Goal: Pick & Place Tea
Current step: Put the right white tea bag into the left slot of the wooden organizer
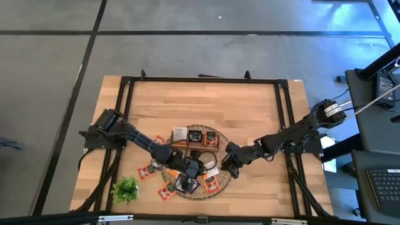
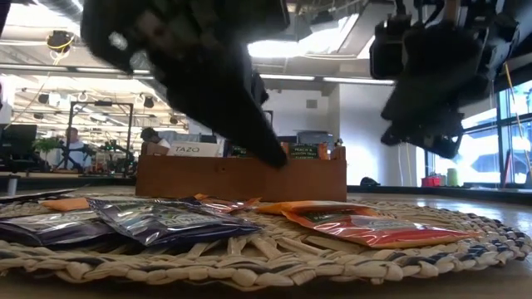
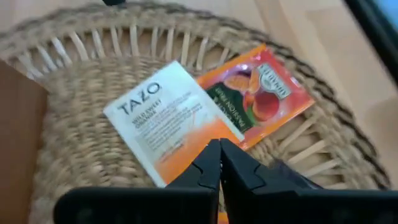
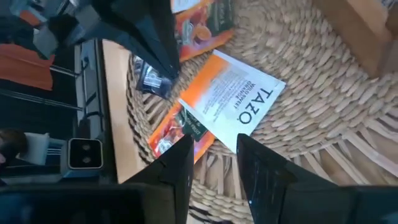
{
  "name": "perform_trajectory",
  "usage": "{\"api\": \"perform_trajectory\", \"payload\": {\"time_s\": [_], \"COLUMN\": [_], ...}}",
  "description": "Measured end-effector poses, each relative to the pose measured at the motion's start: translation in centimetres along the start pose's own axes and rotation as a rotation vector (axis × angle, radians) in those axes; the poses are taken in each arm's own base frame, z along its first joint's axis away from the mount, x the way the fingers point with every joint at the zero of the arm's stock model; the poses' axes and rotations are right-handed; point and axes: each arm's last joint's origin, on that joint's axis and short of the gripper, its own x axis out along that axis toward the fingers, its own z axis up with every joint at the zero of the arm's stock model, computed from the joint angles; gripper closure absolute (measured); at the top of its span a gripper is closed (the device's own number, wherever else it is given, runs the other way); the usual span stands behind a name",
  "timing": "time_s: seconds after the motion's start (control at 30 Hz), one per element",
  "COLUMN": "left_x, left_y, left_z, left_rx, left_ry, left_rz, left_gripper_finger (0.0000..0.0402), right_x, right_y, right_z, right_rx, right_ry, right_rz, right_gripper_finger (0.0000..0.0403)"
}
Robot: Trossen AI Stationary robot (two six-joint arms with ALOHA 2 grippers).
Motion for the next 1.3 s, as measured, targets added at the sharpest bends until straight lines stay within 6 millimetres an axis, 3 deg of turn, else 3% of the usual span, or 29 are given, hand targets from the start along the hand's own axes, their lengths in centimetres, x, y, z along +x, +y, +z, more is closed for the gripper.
{"api": "perform_trajectory", "payload": {"time_s": [0.37,0.8,1.13,1.3], "left_x": [1.0,2.3,2.4,2.4], "left_y": [0.4,0.5,0.6,0.6], "left_z": [-0.7,-1.5,-1.5,-1.5], "left_rx": [-0.041,-0.063,-0.064,-0.062], "left_ry": [0.048,0.068,0.066,0.063], "left_rz": [0.017,0.008,0.008,0.023], "left_gripper_finger": [0.04,0.04,0.04,0.04], "right_x": [2.3,3.2,3.3,3.3], "right_y": [-1.5,-1.5,-2.3,-2.0], "right_z": [-1.2,-1.3,0.1,0.3], "right_rx": [0.073,0.122,0.187,0.203], "right_ry": [0.048,0.037,0.003,0.021], "right_rz": [-0.067,-0.025,-0.03,0.025], "right_gripper_finger": [0.0271,0.0146,0.014,0.0162]}}
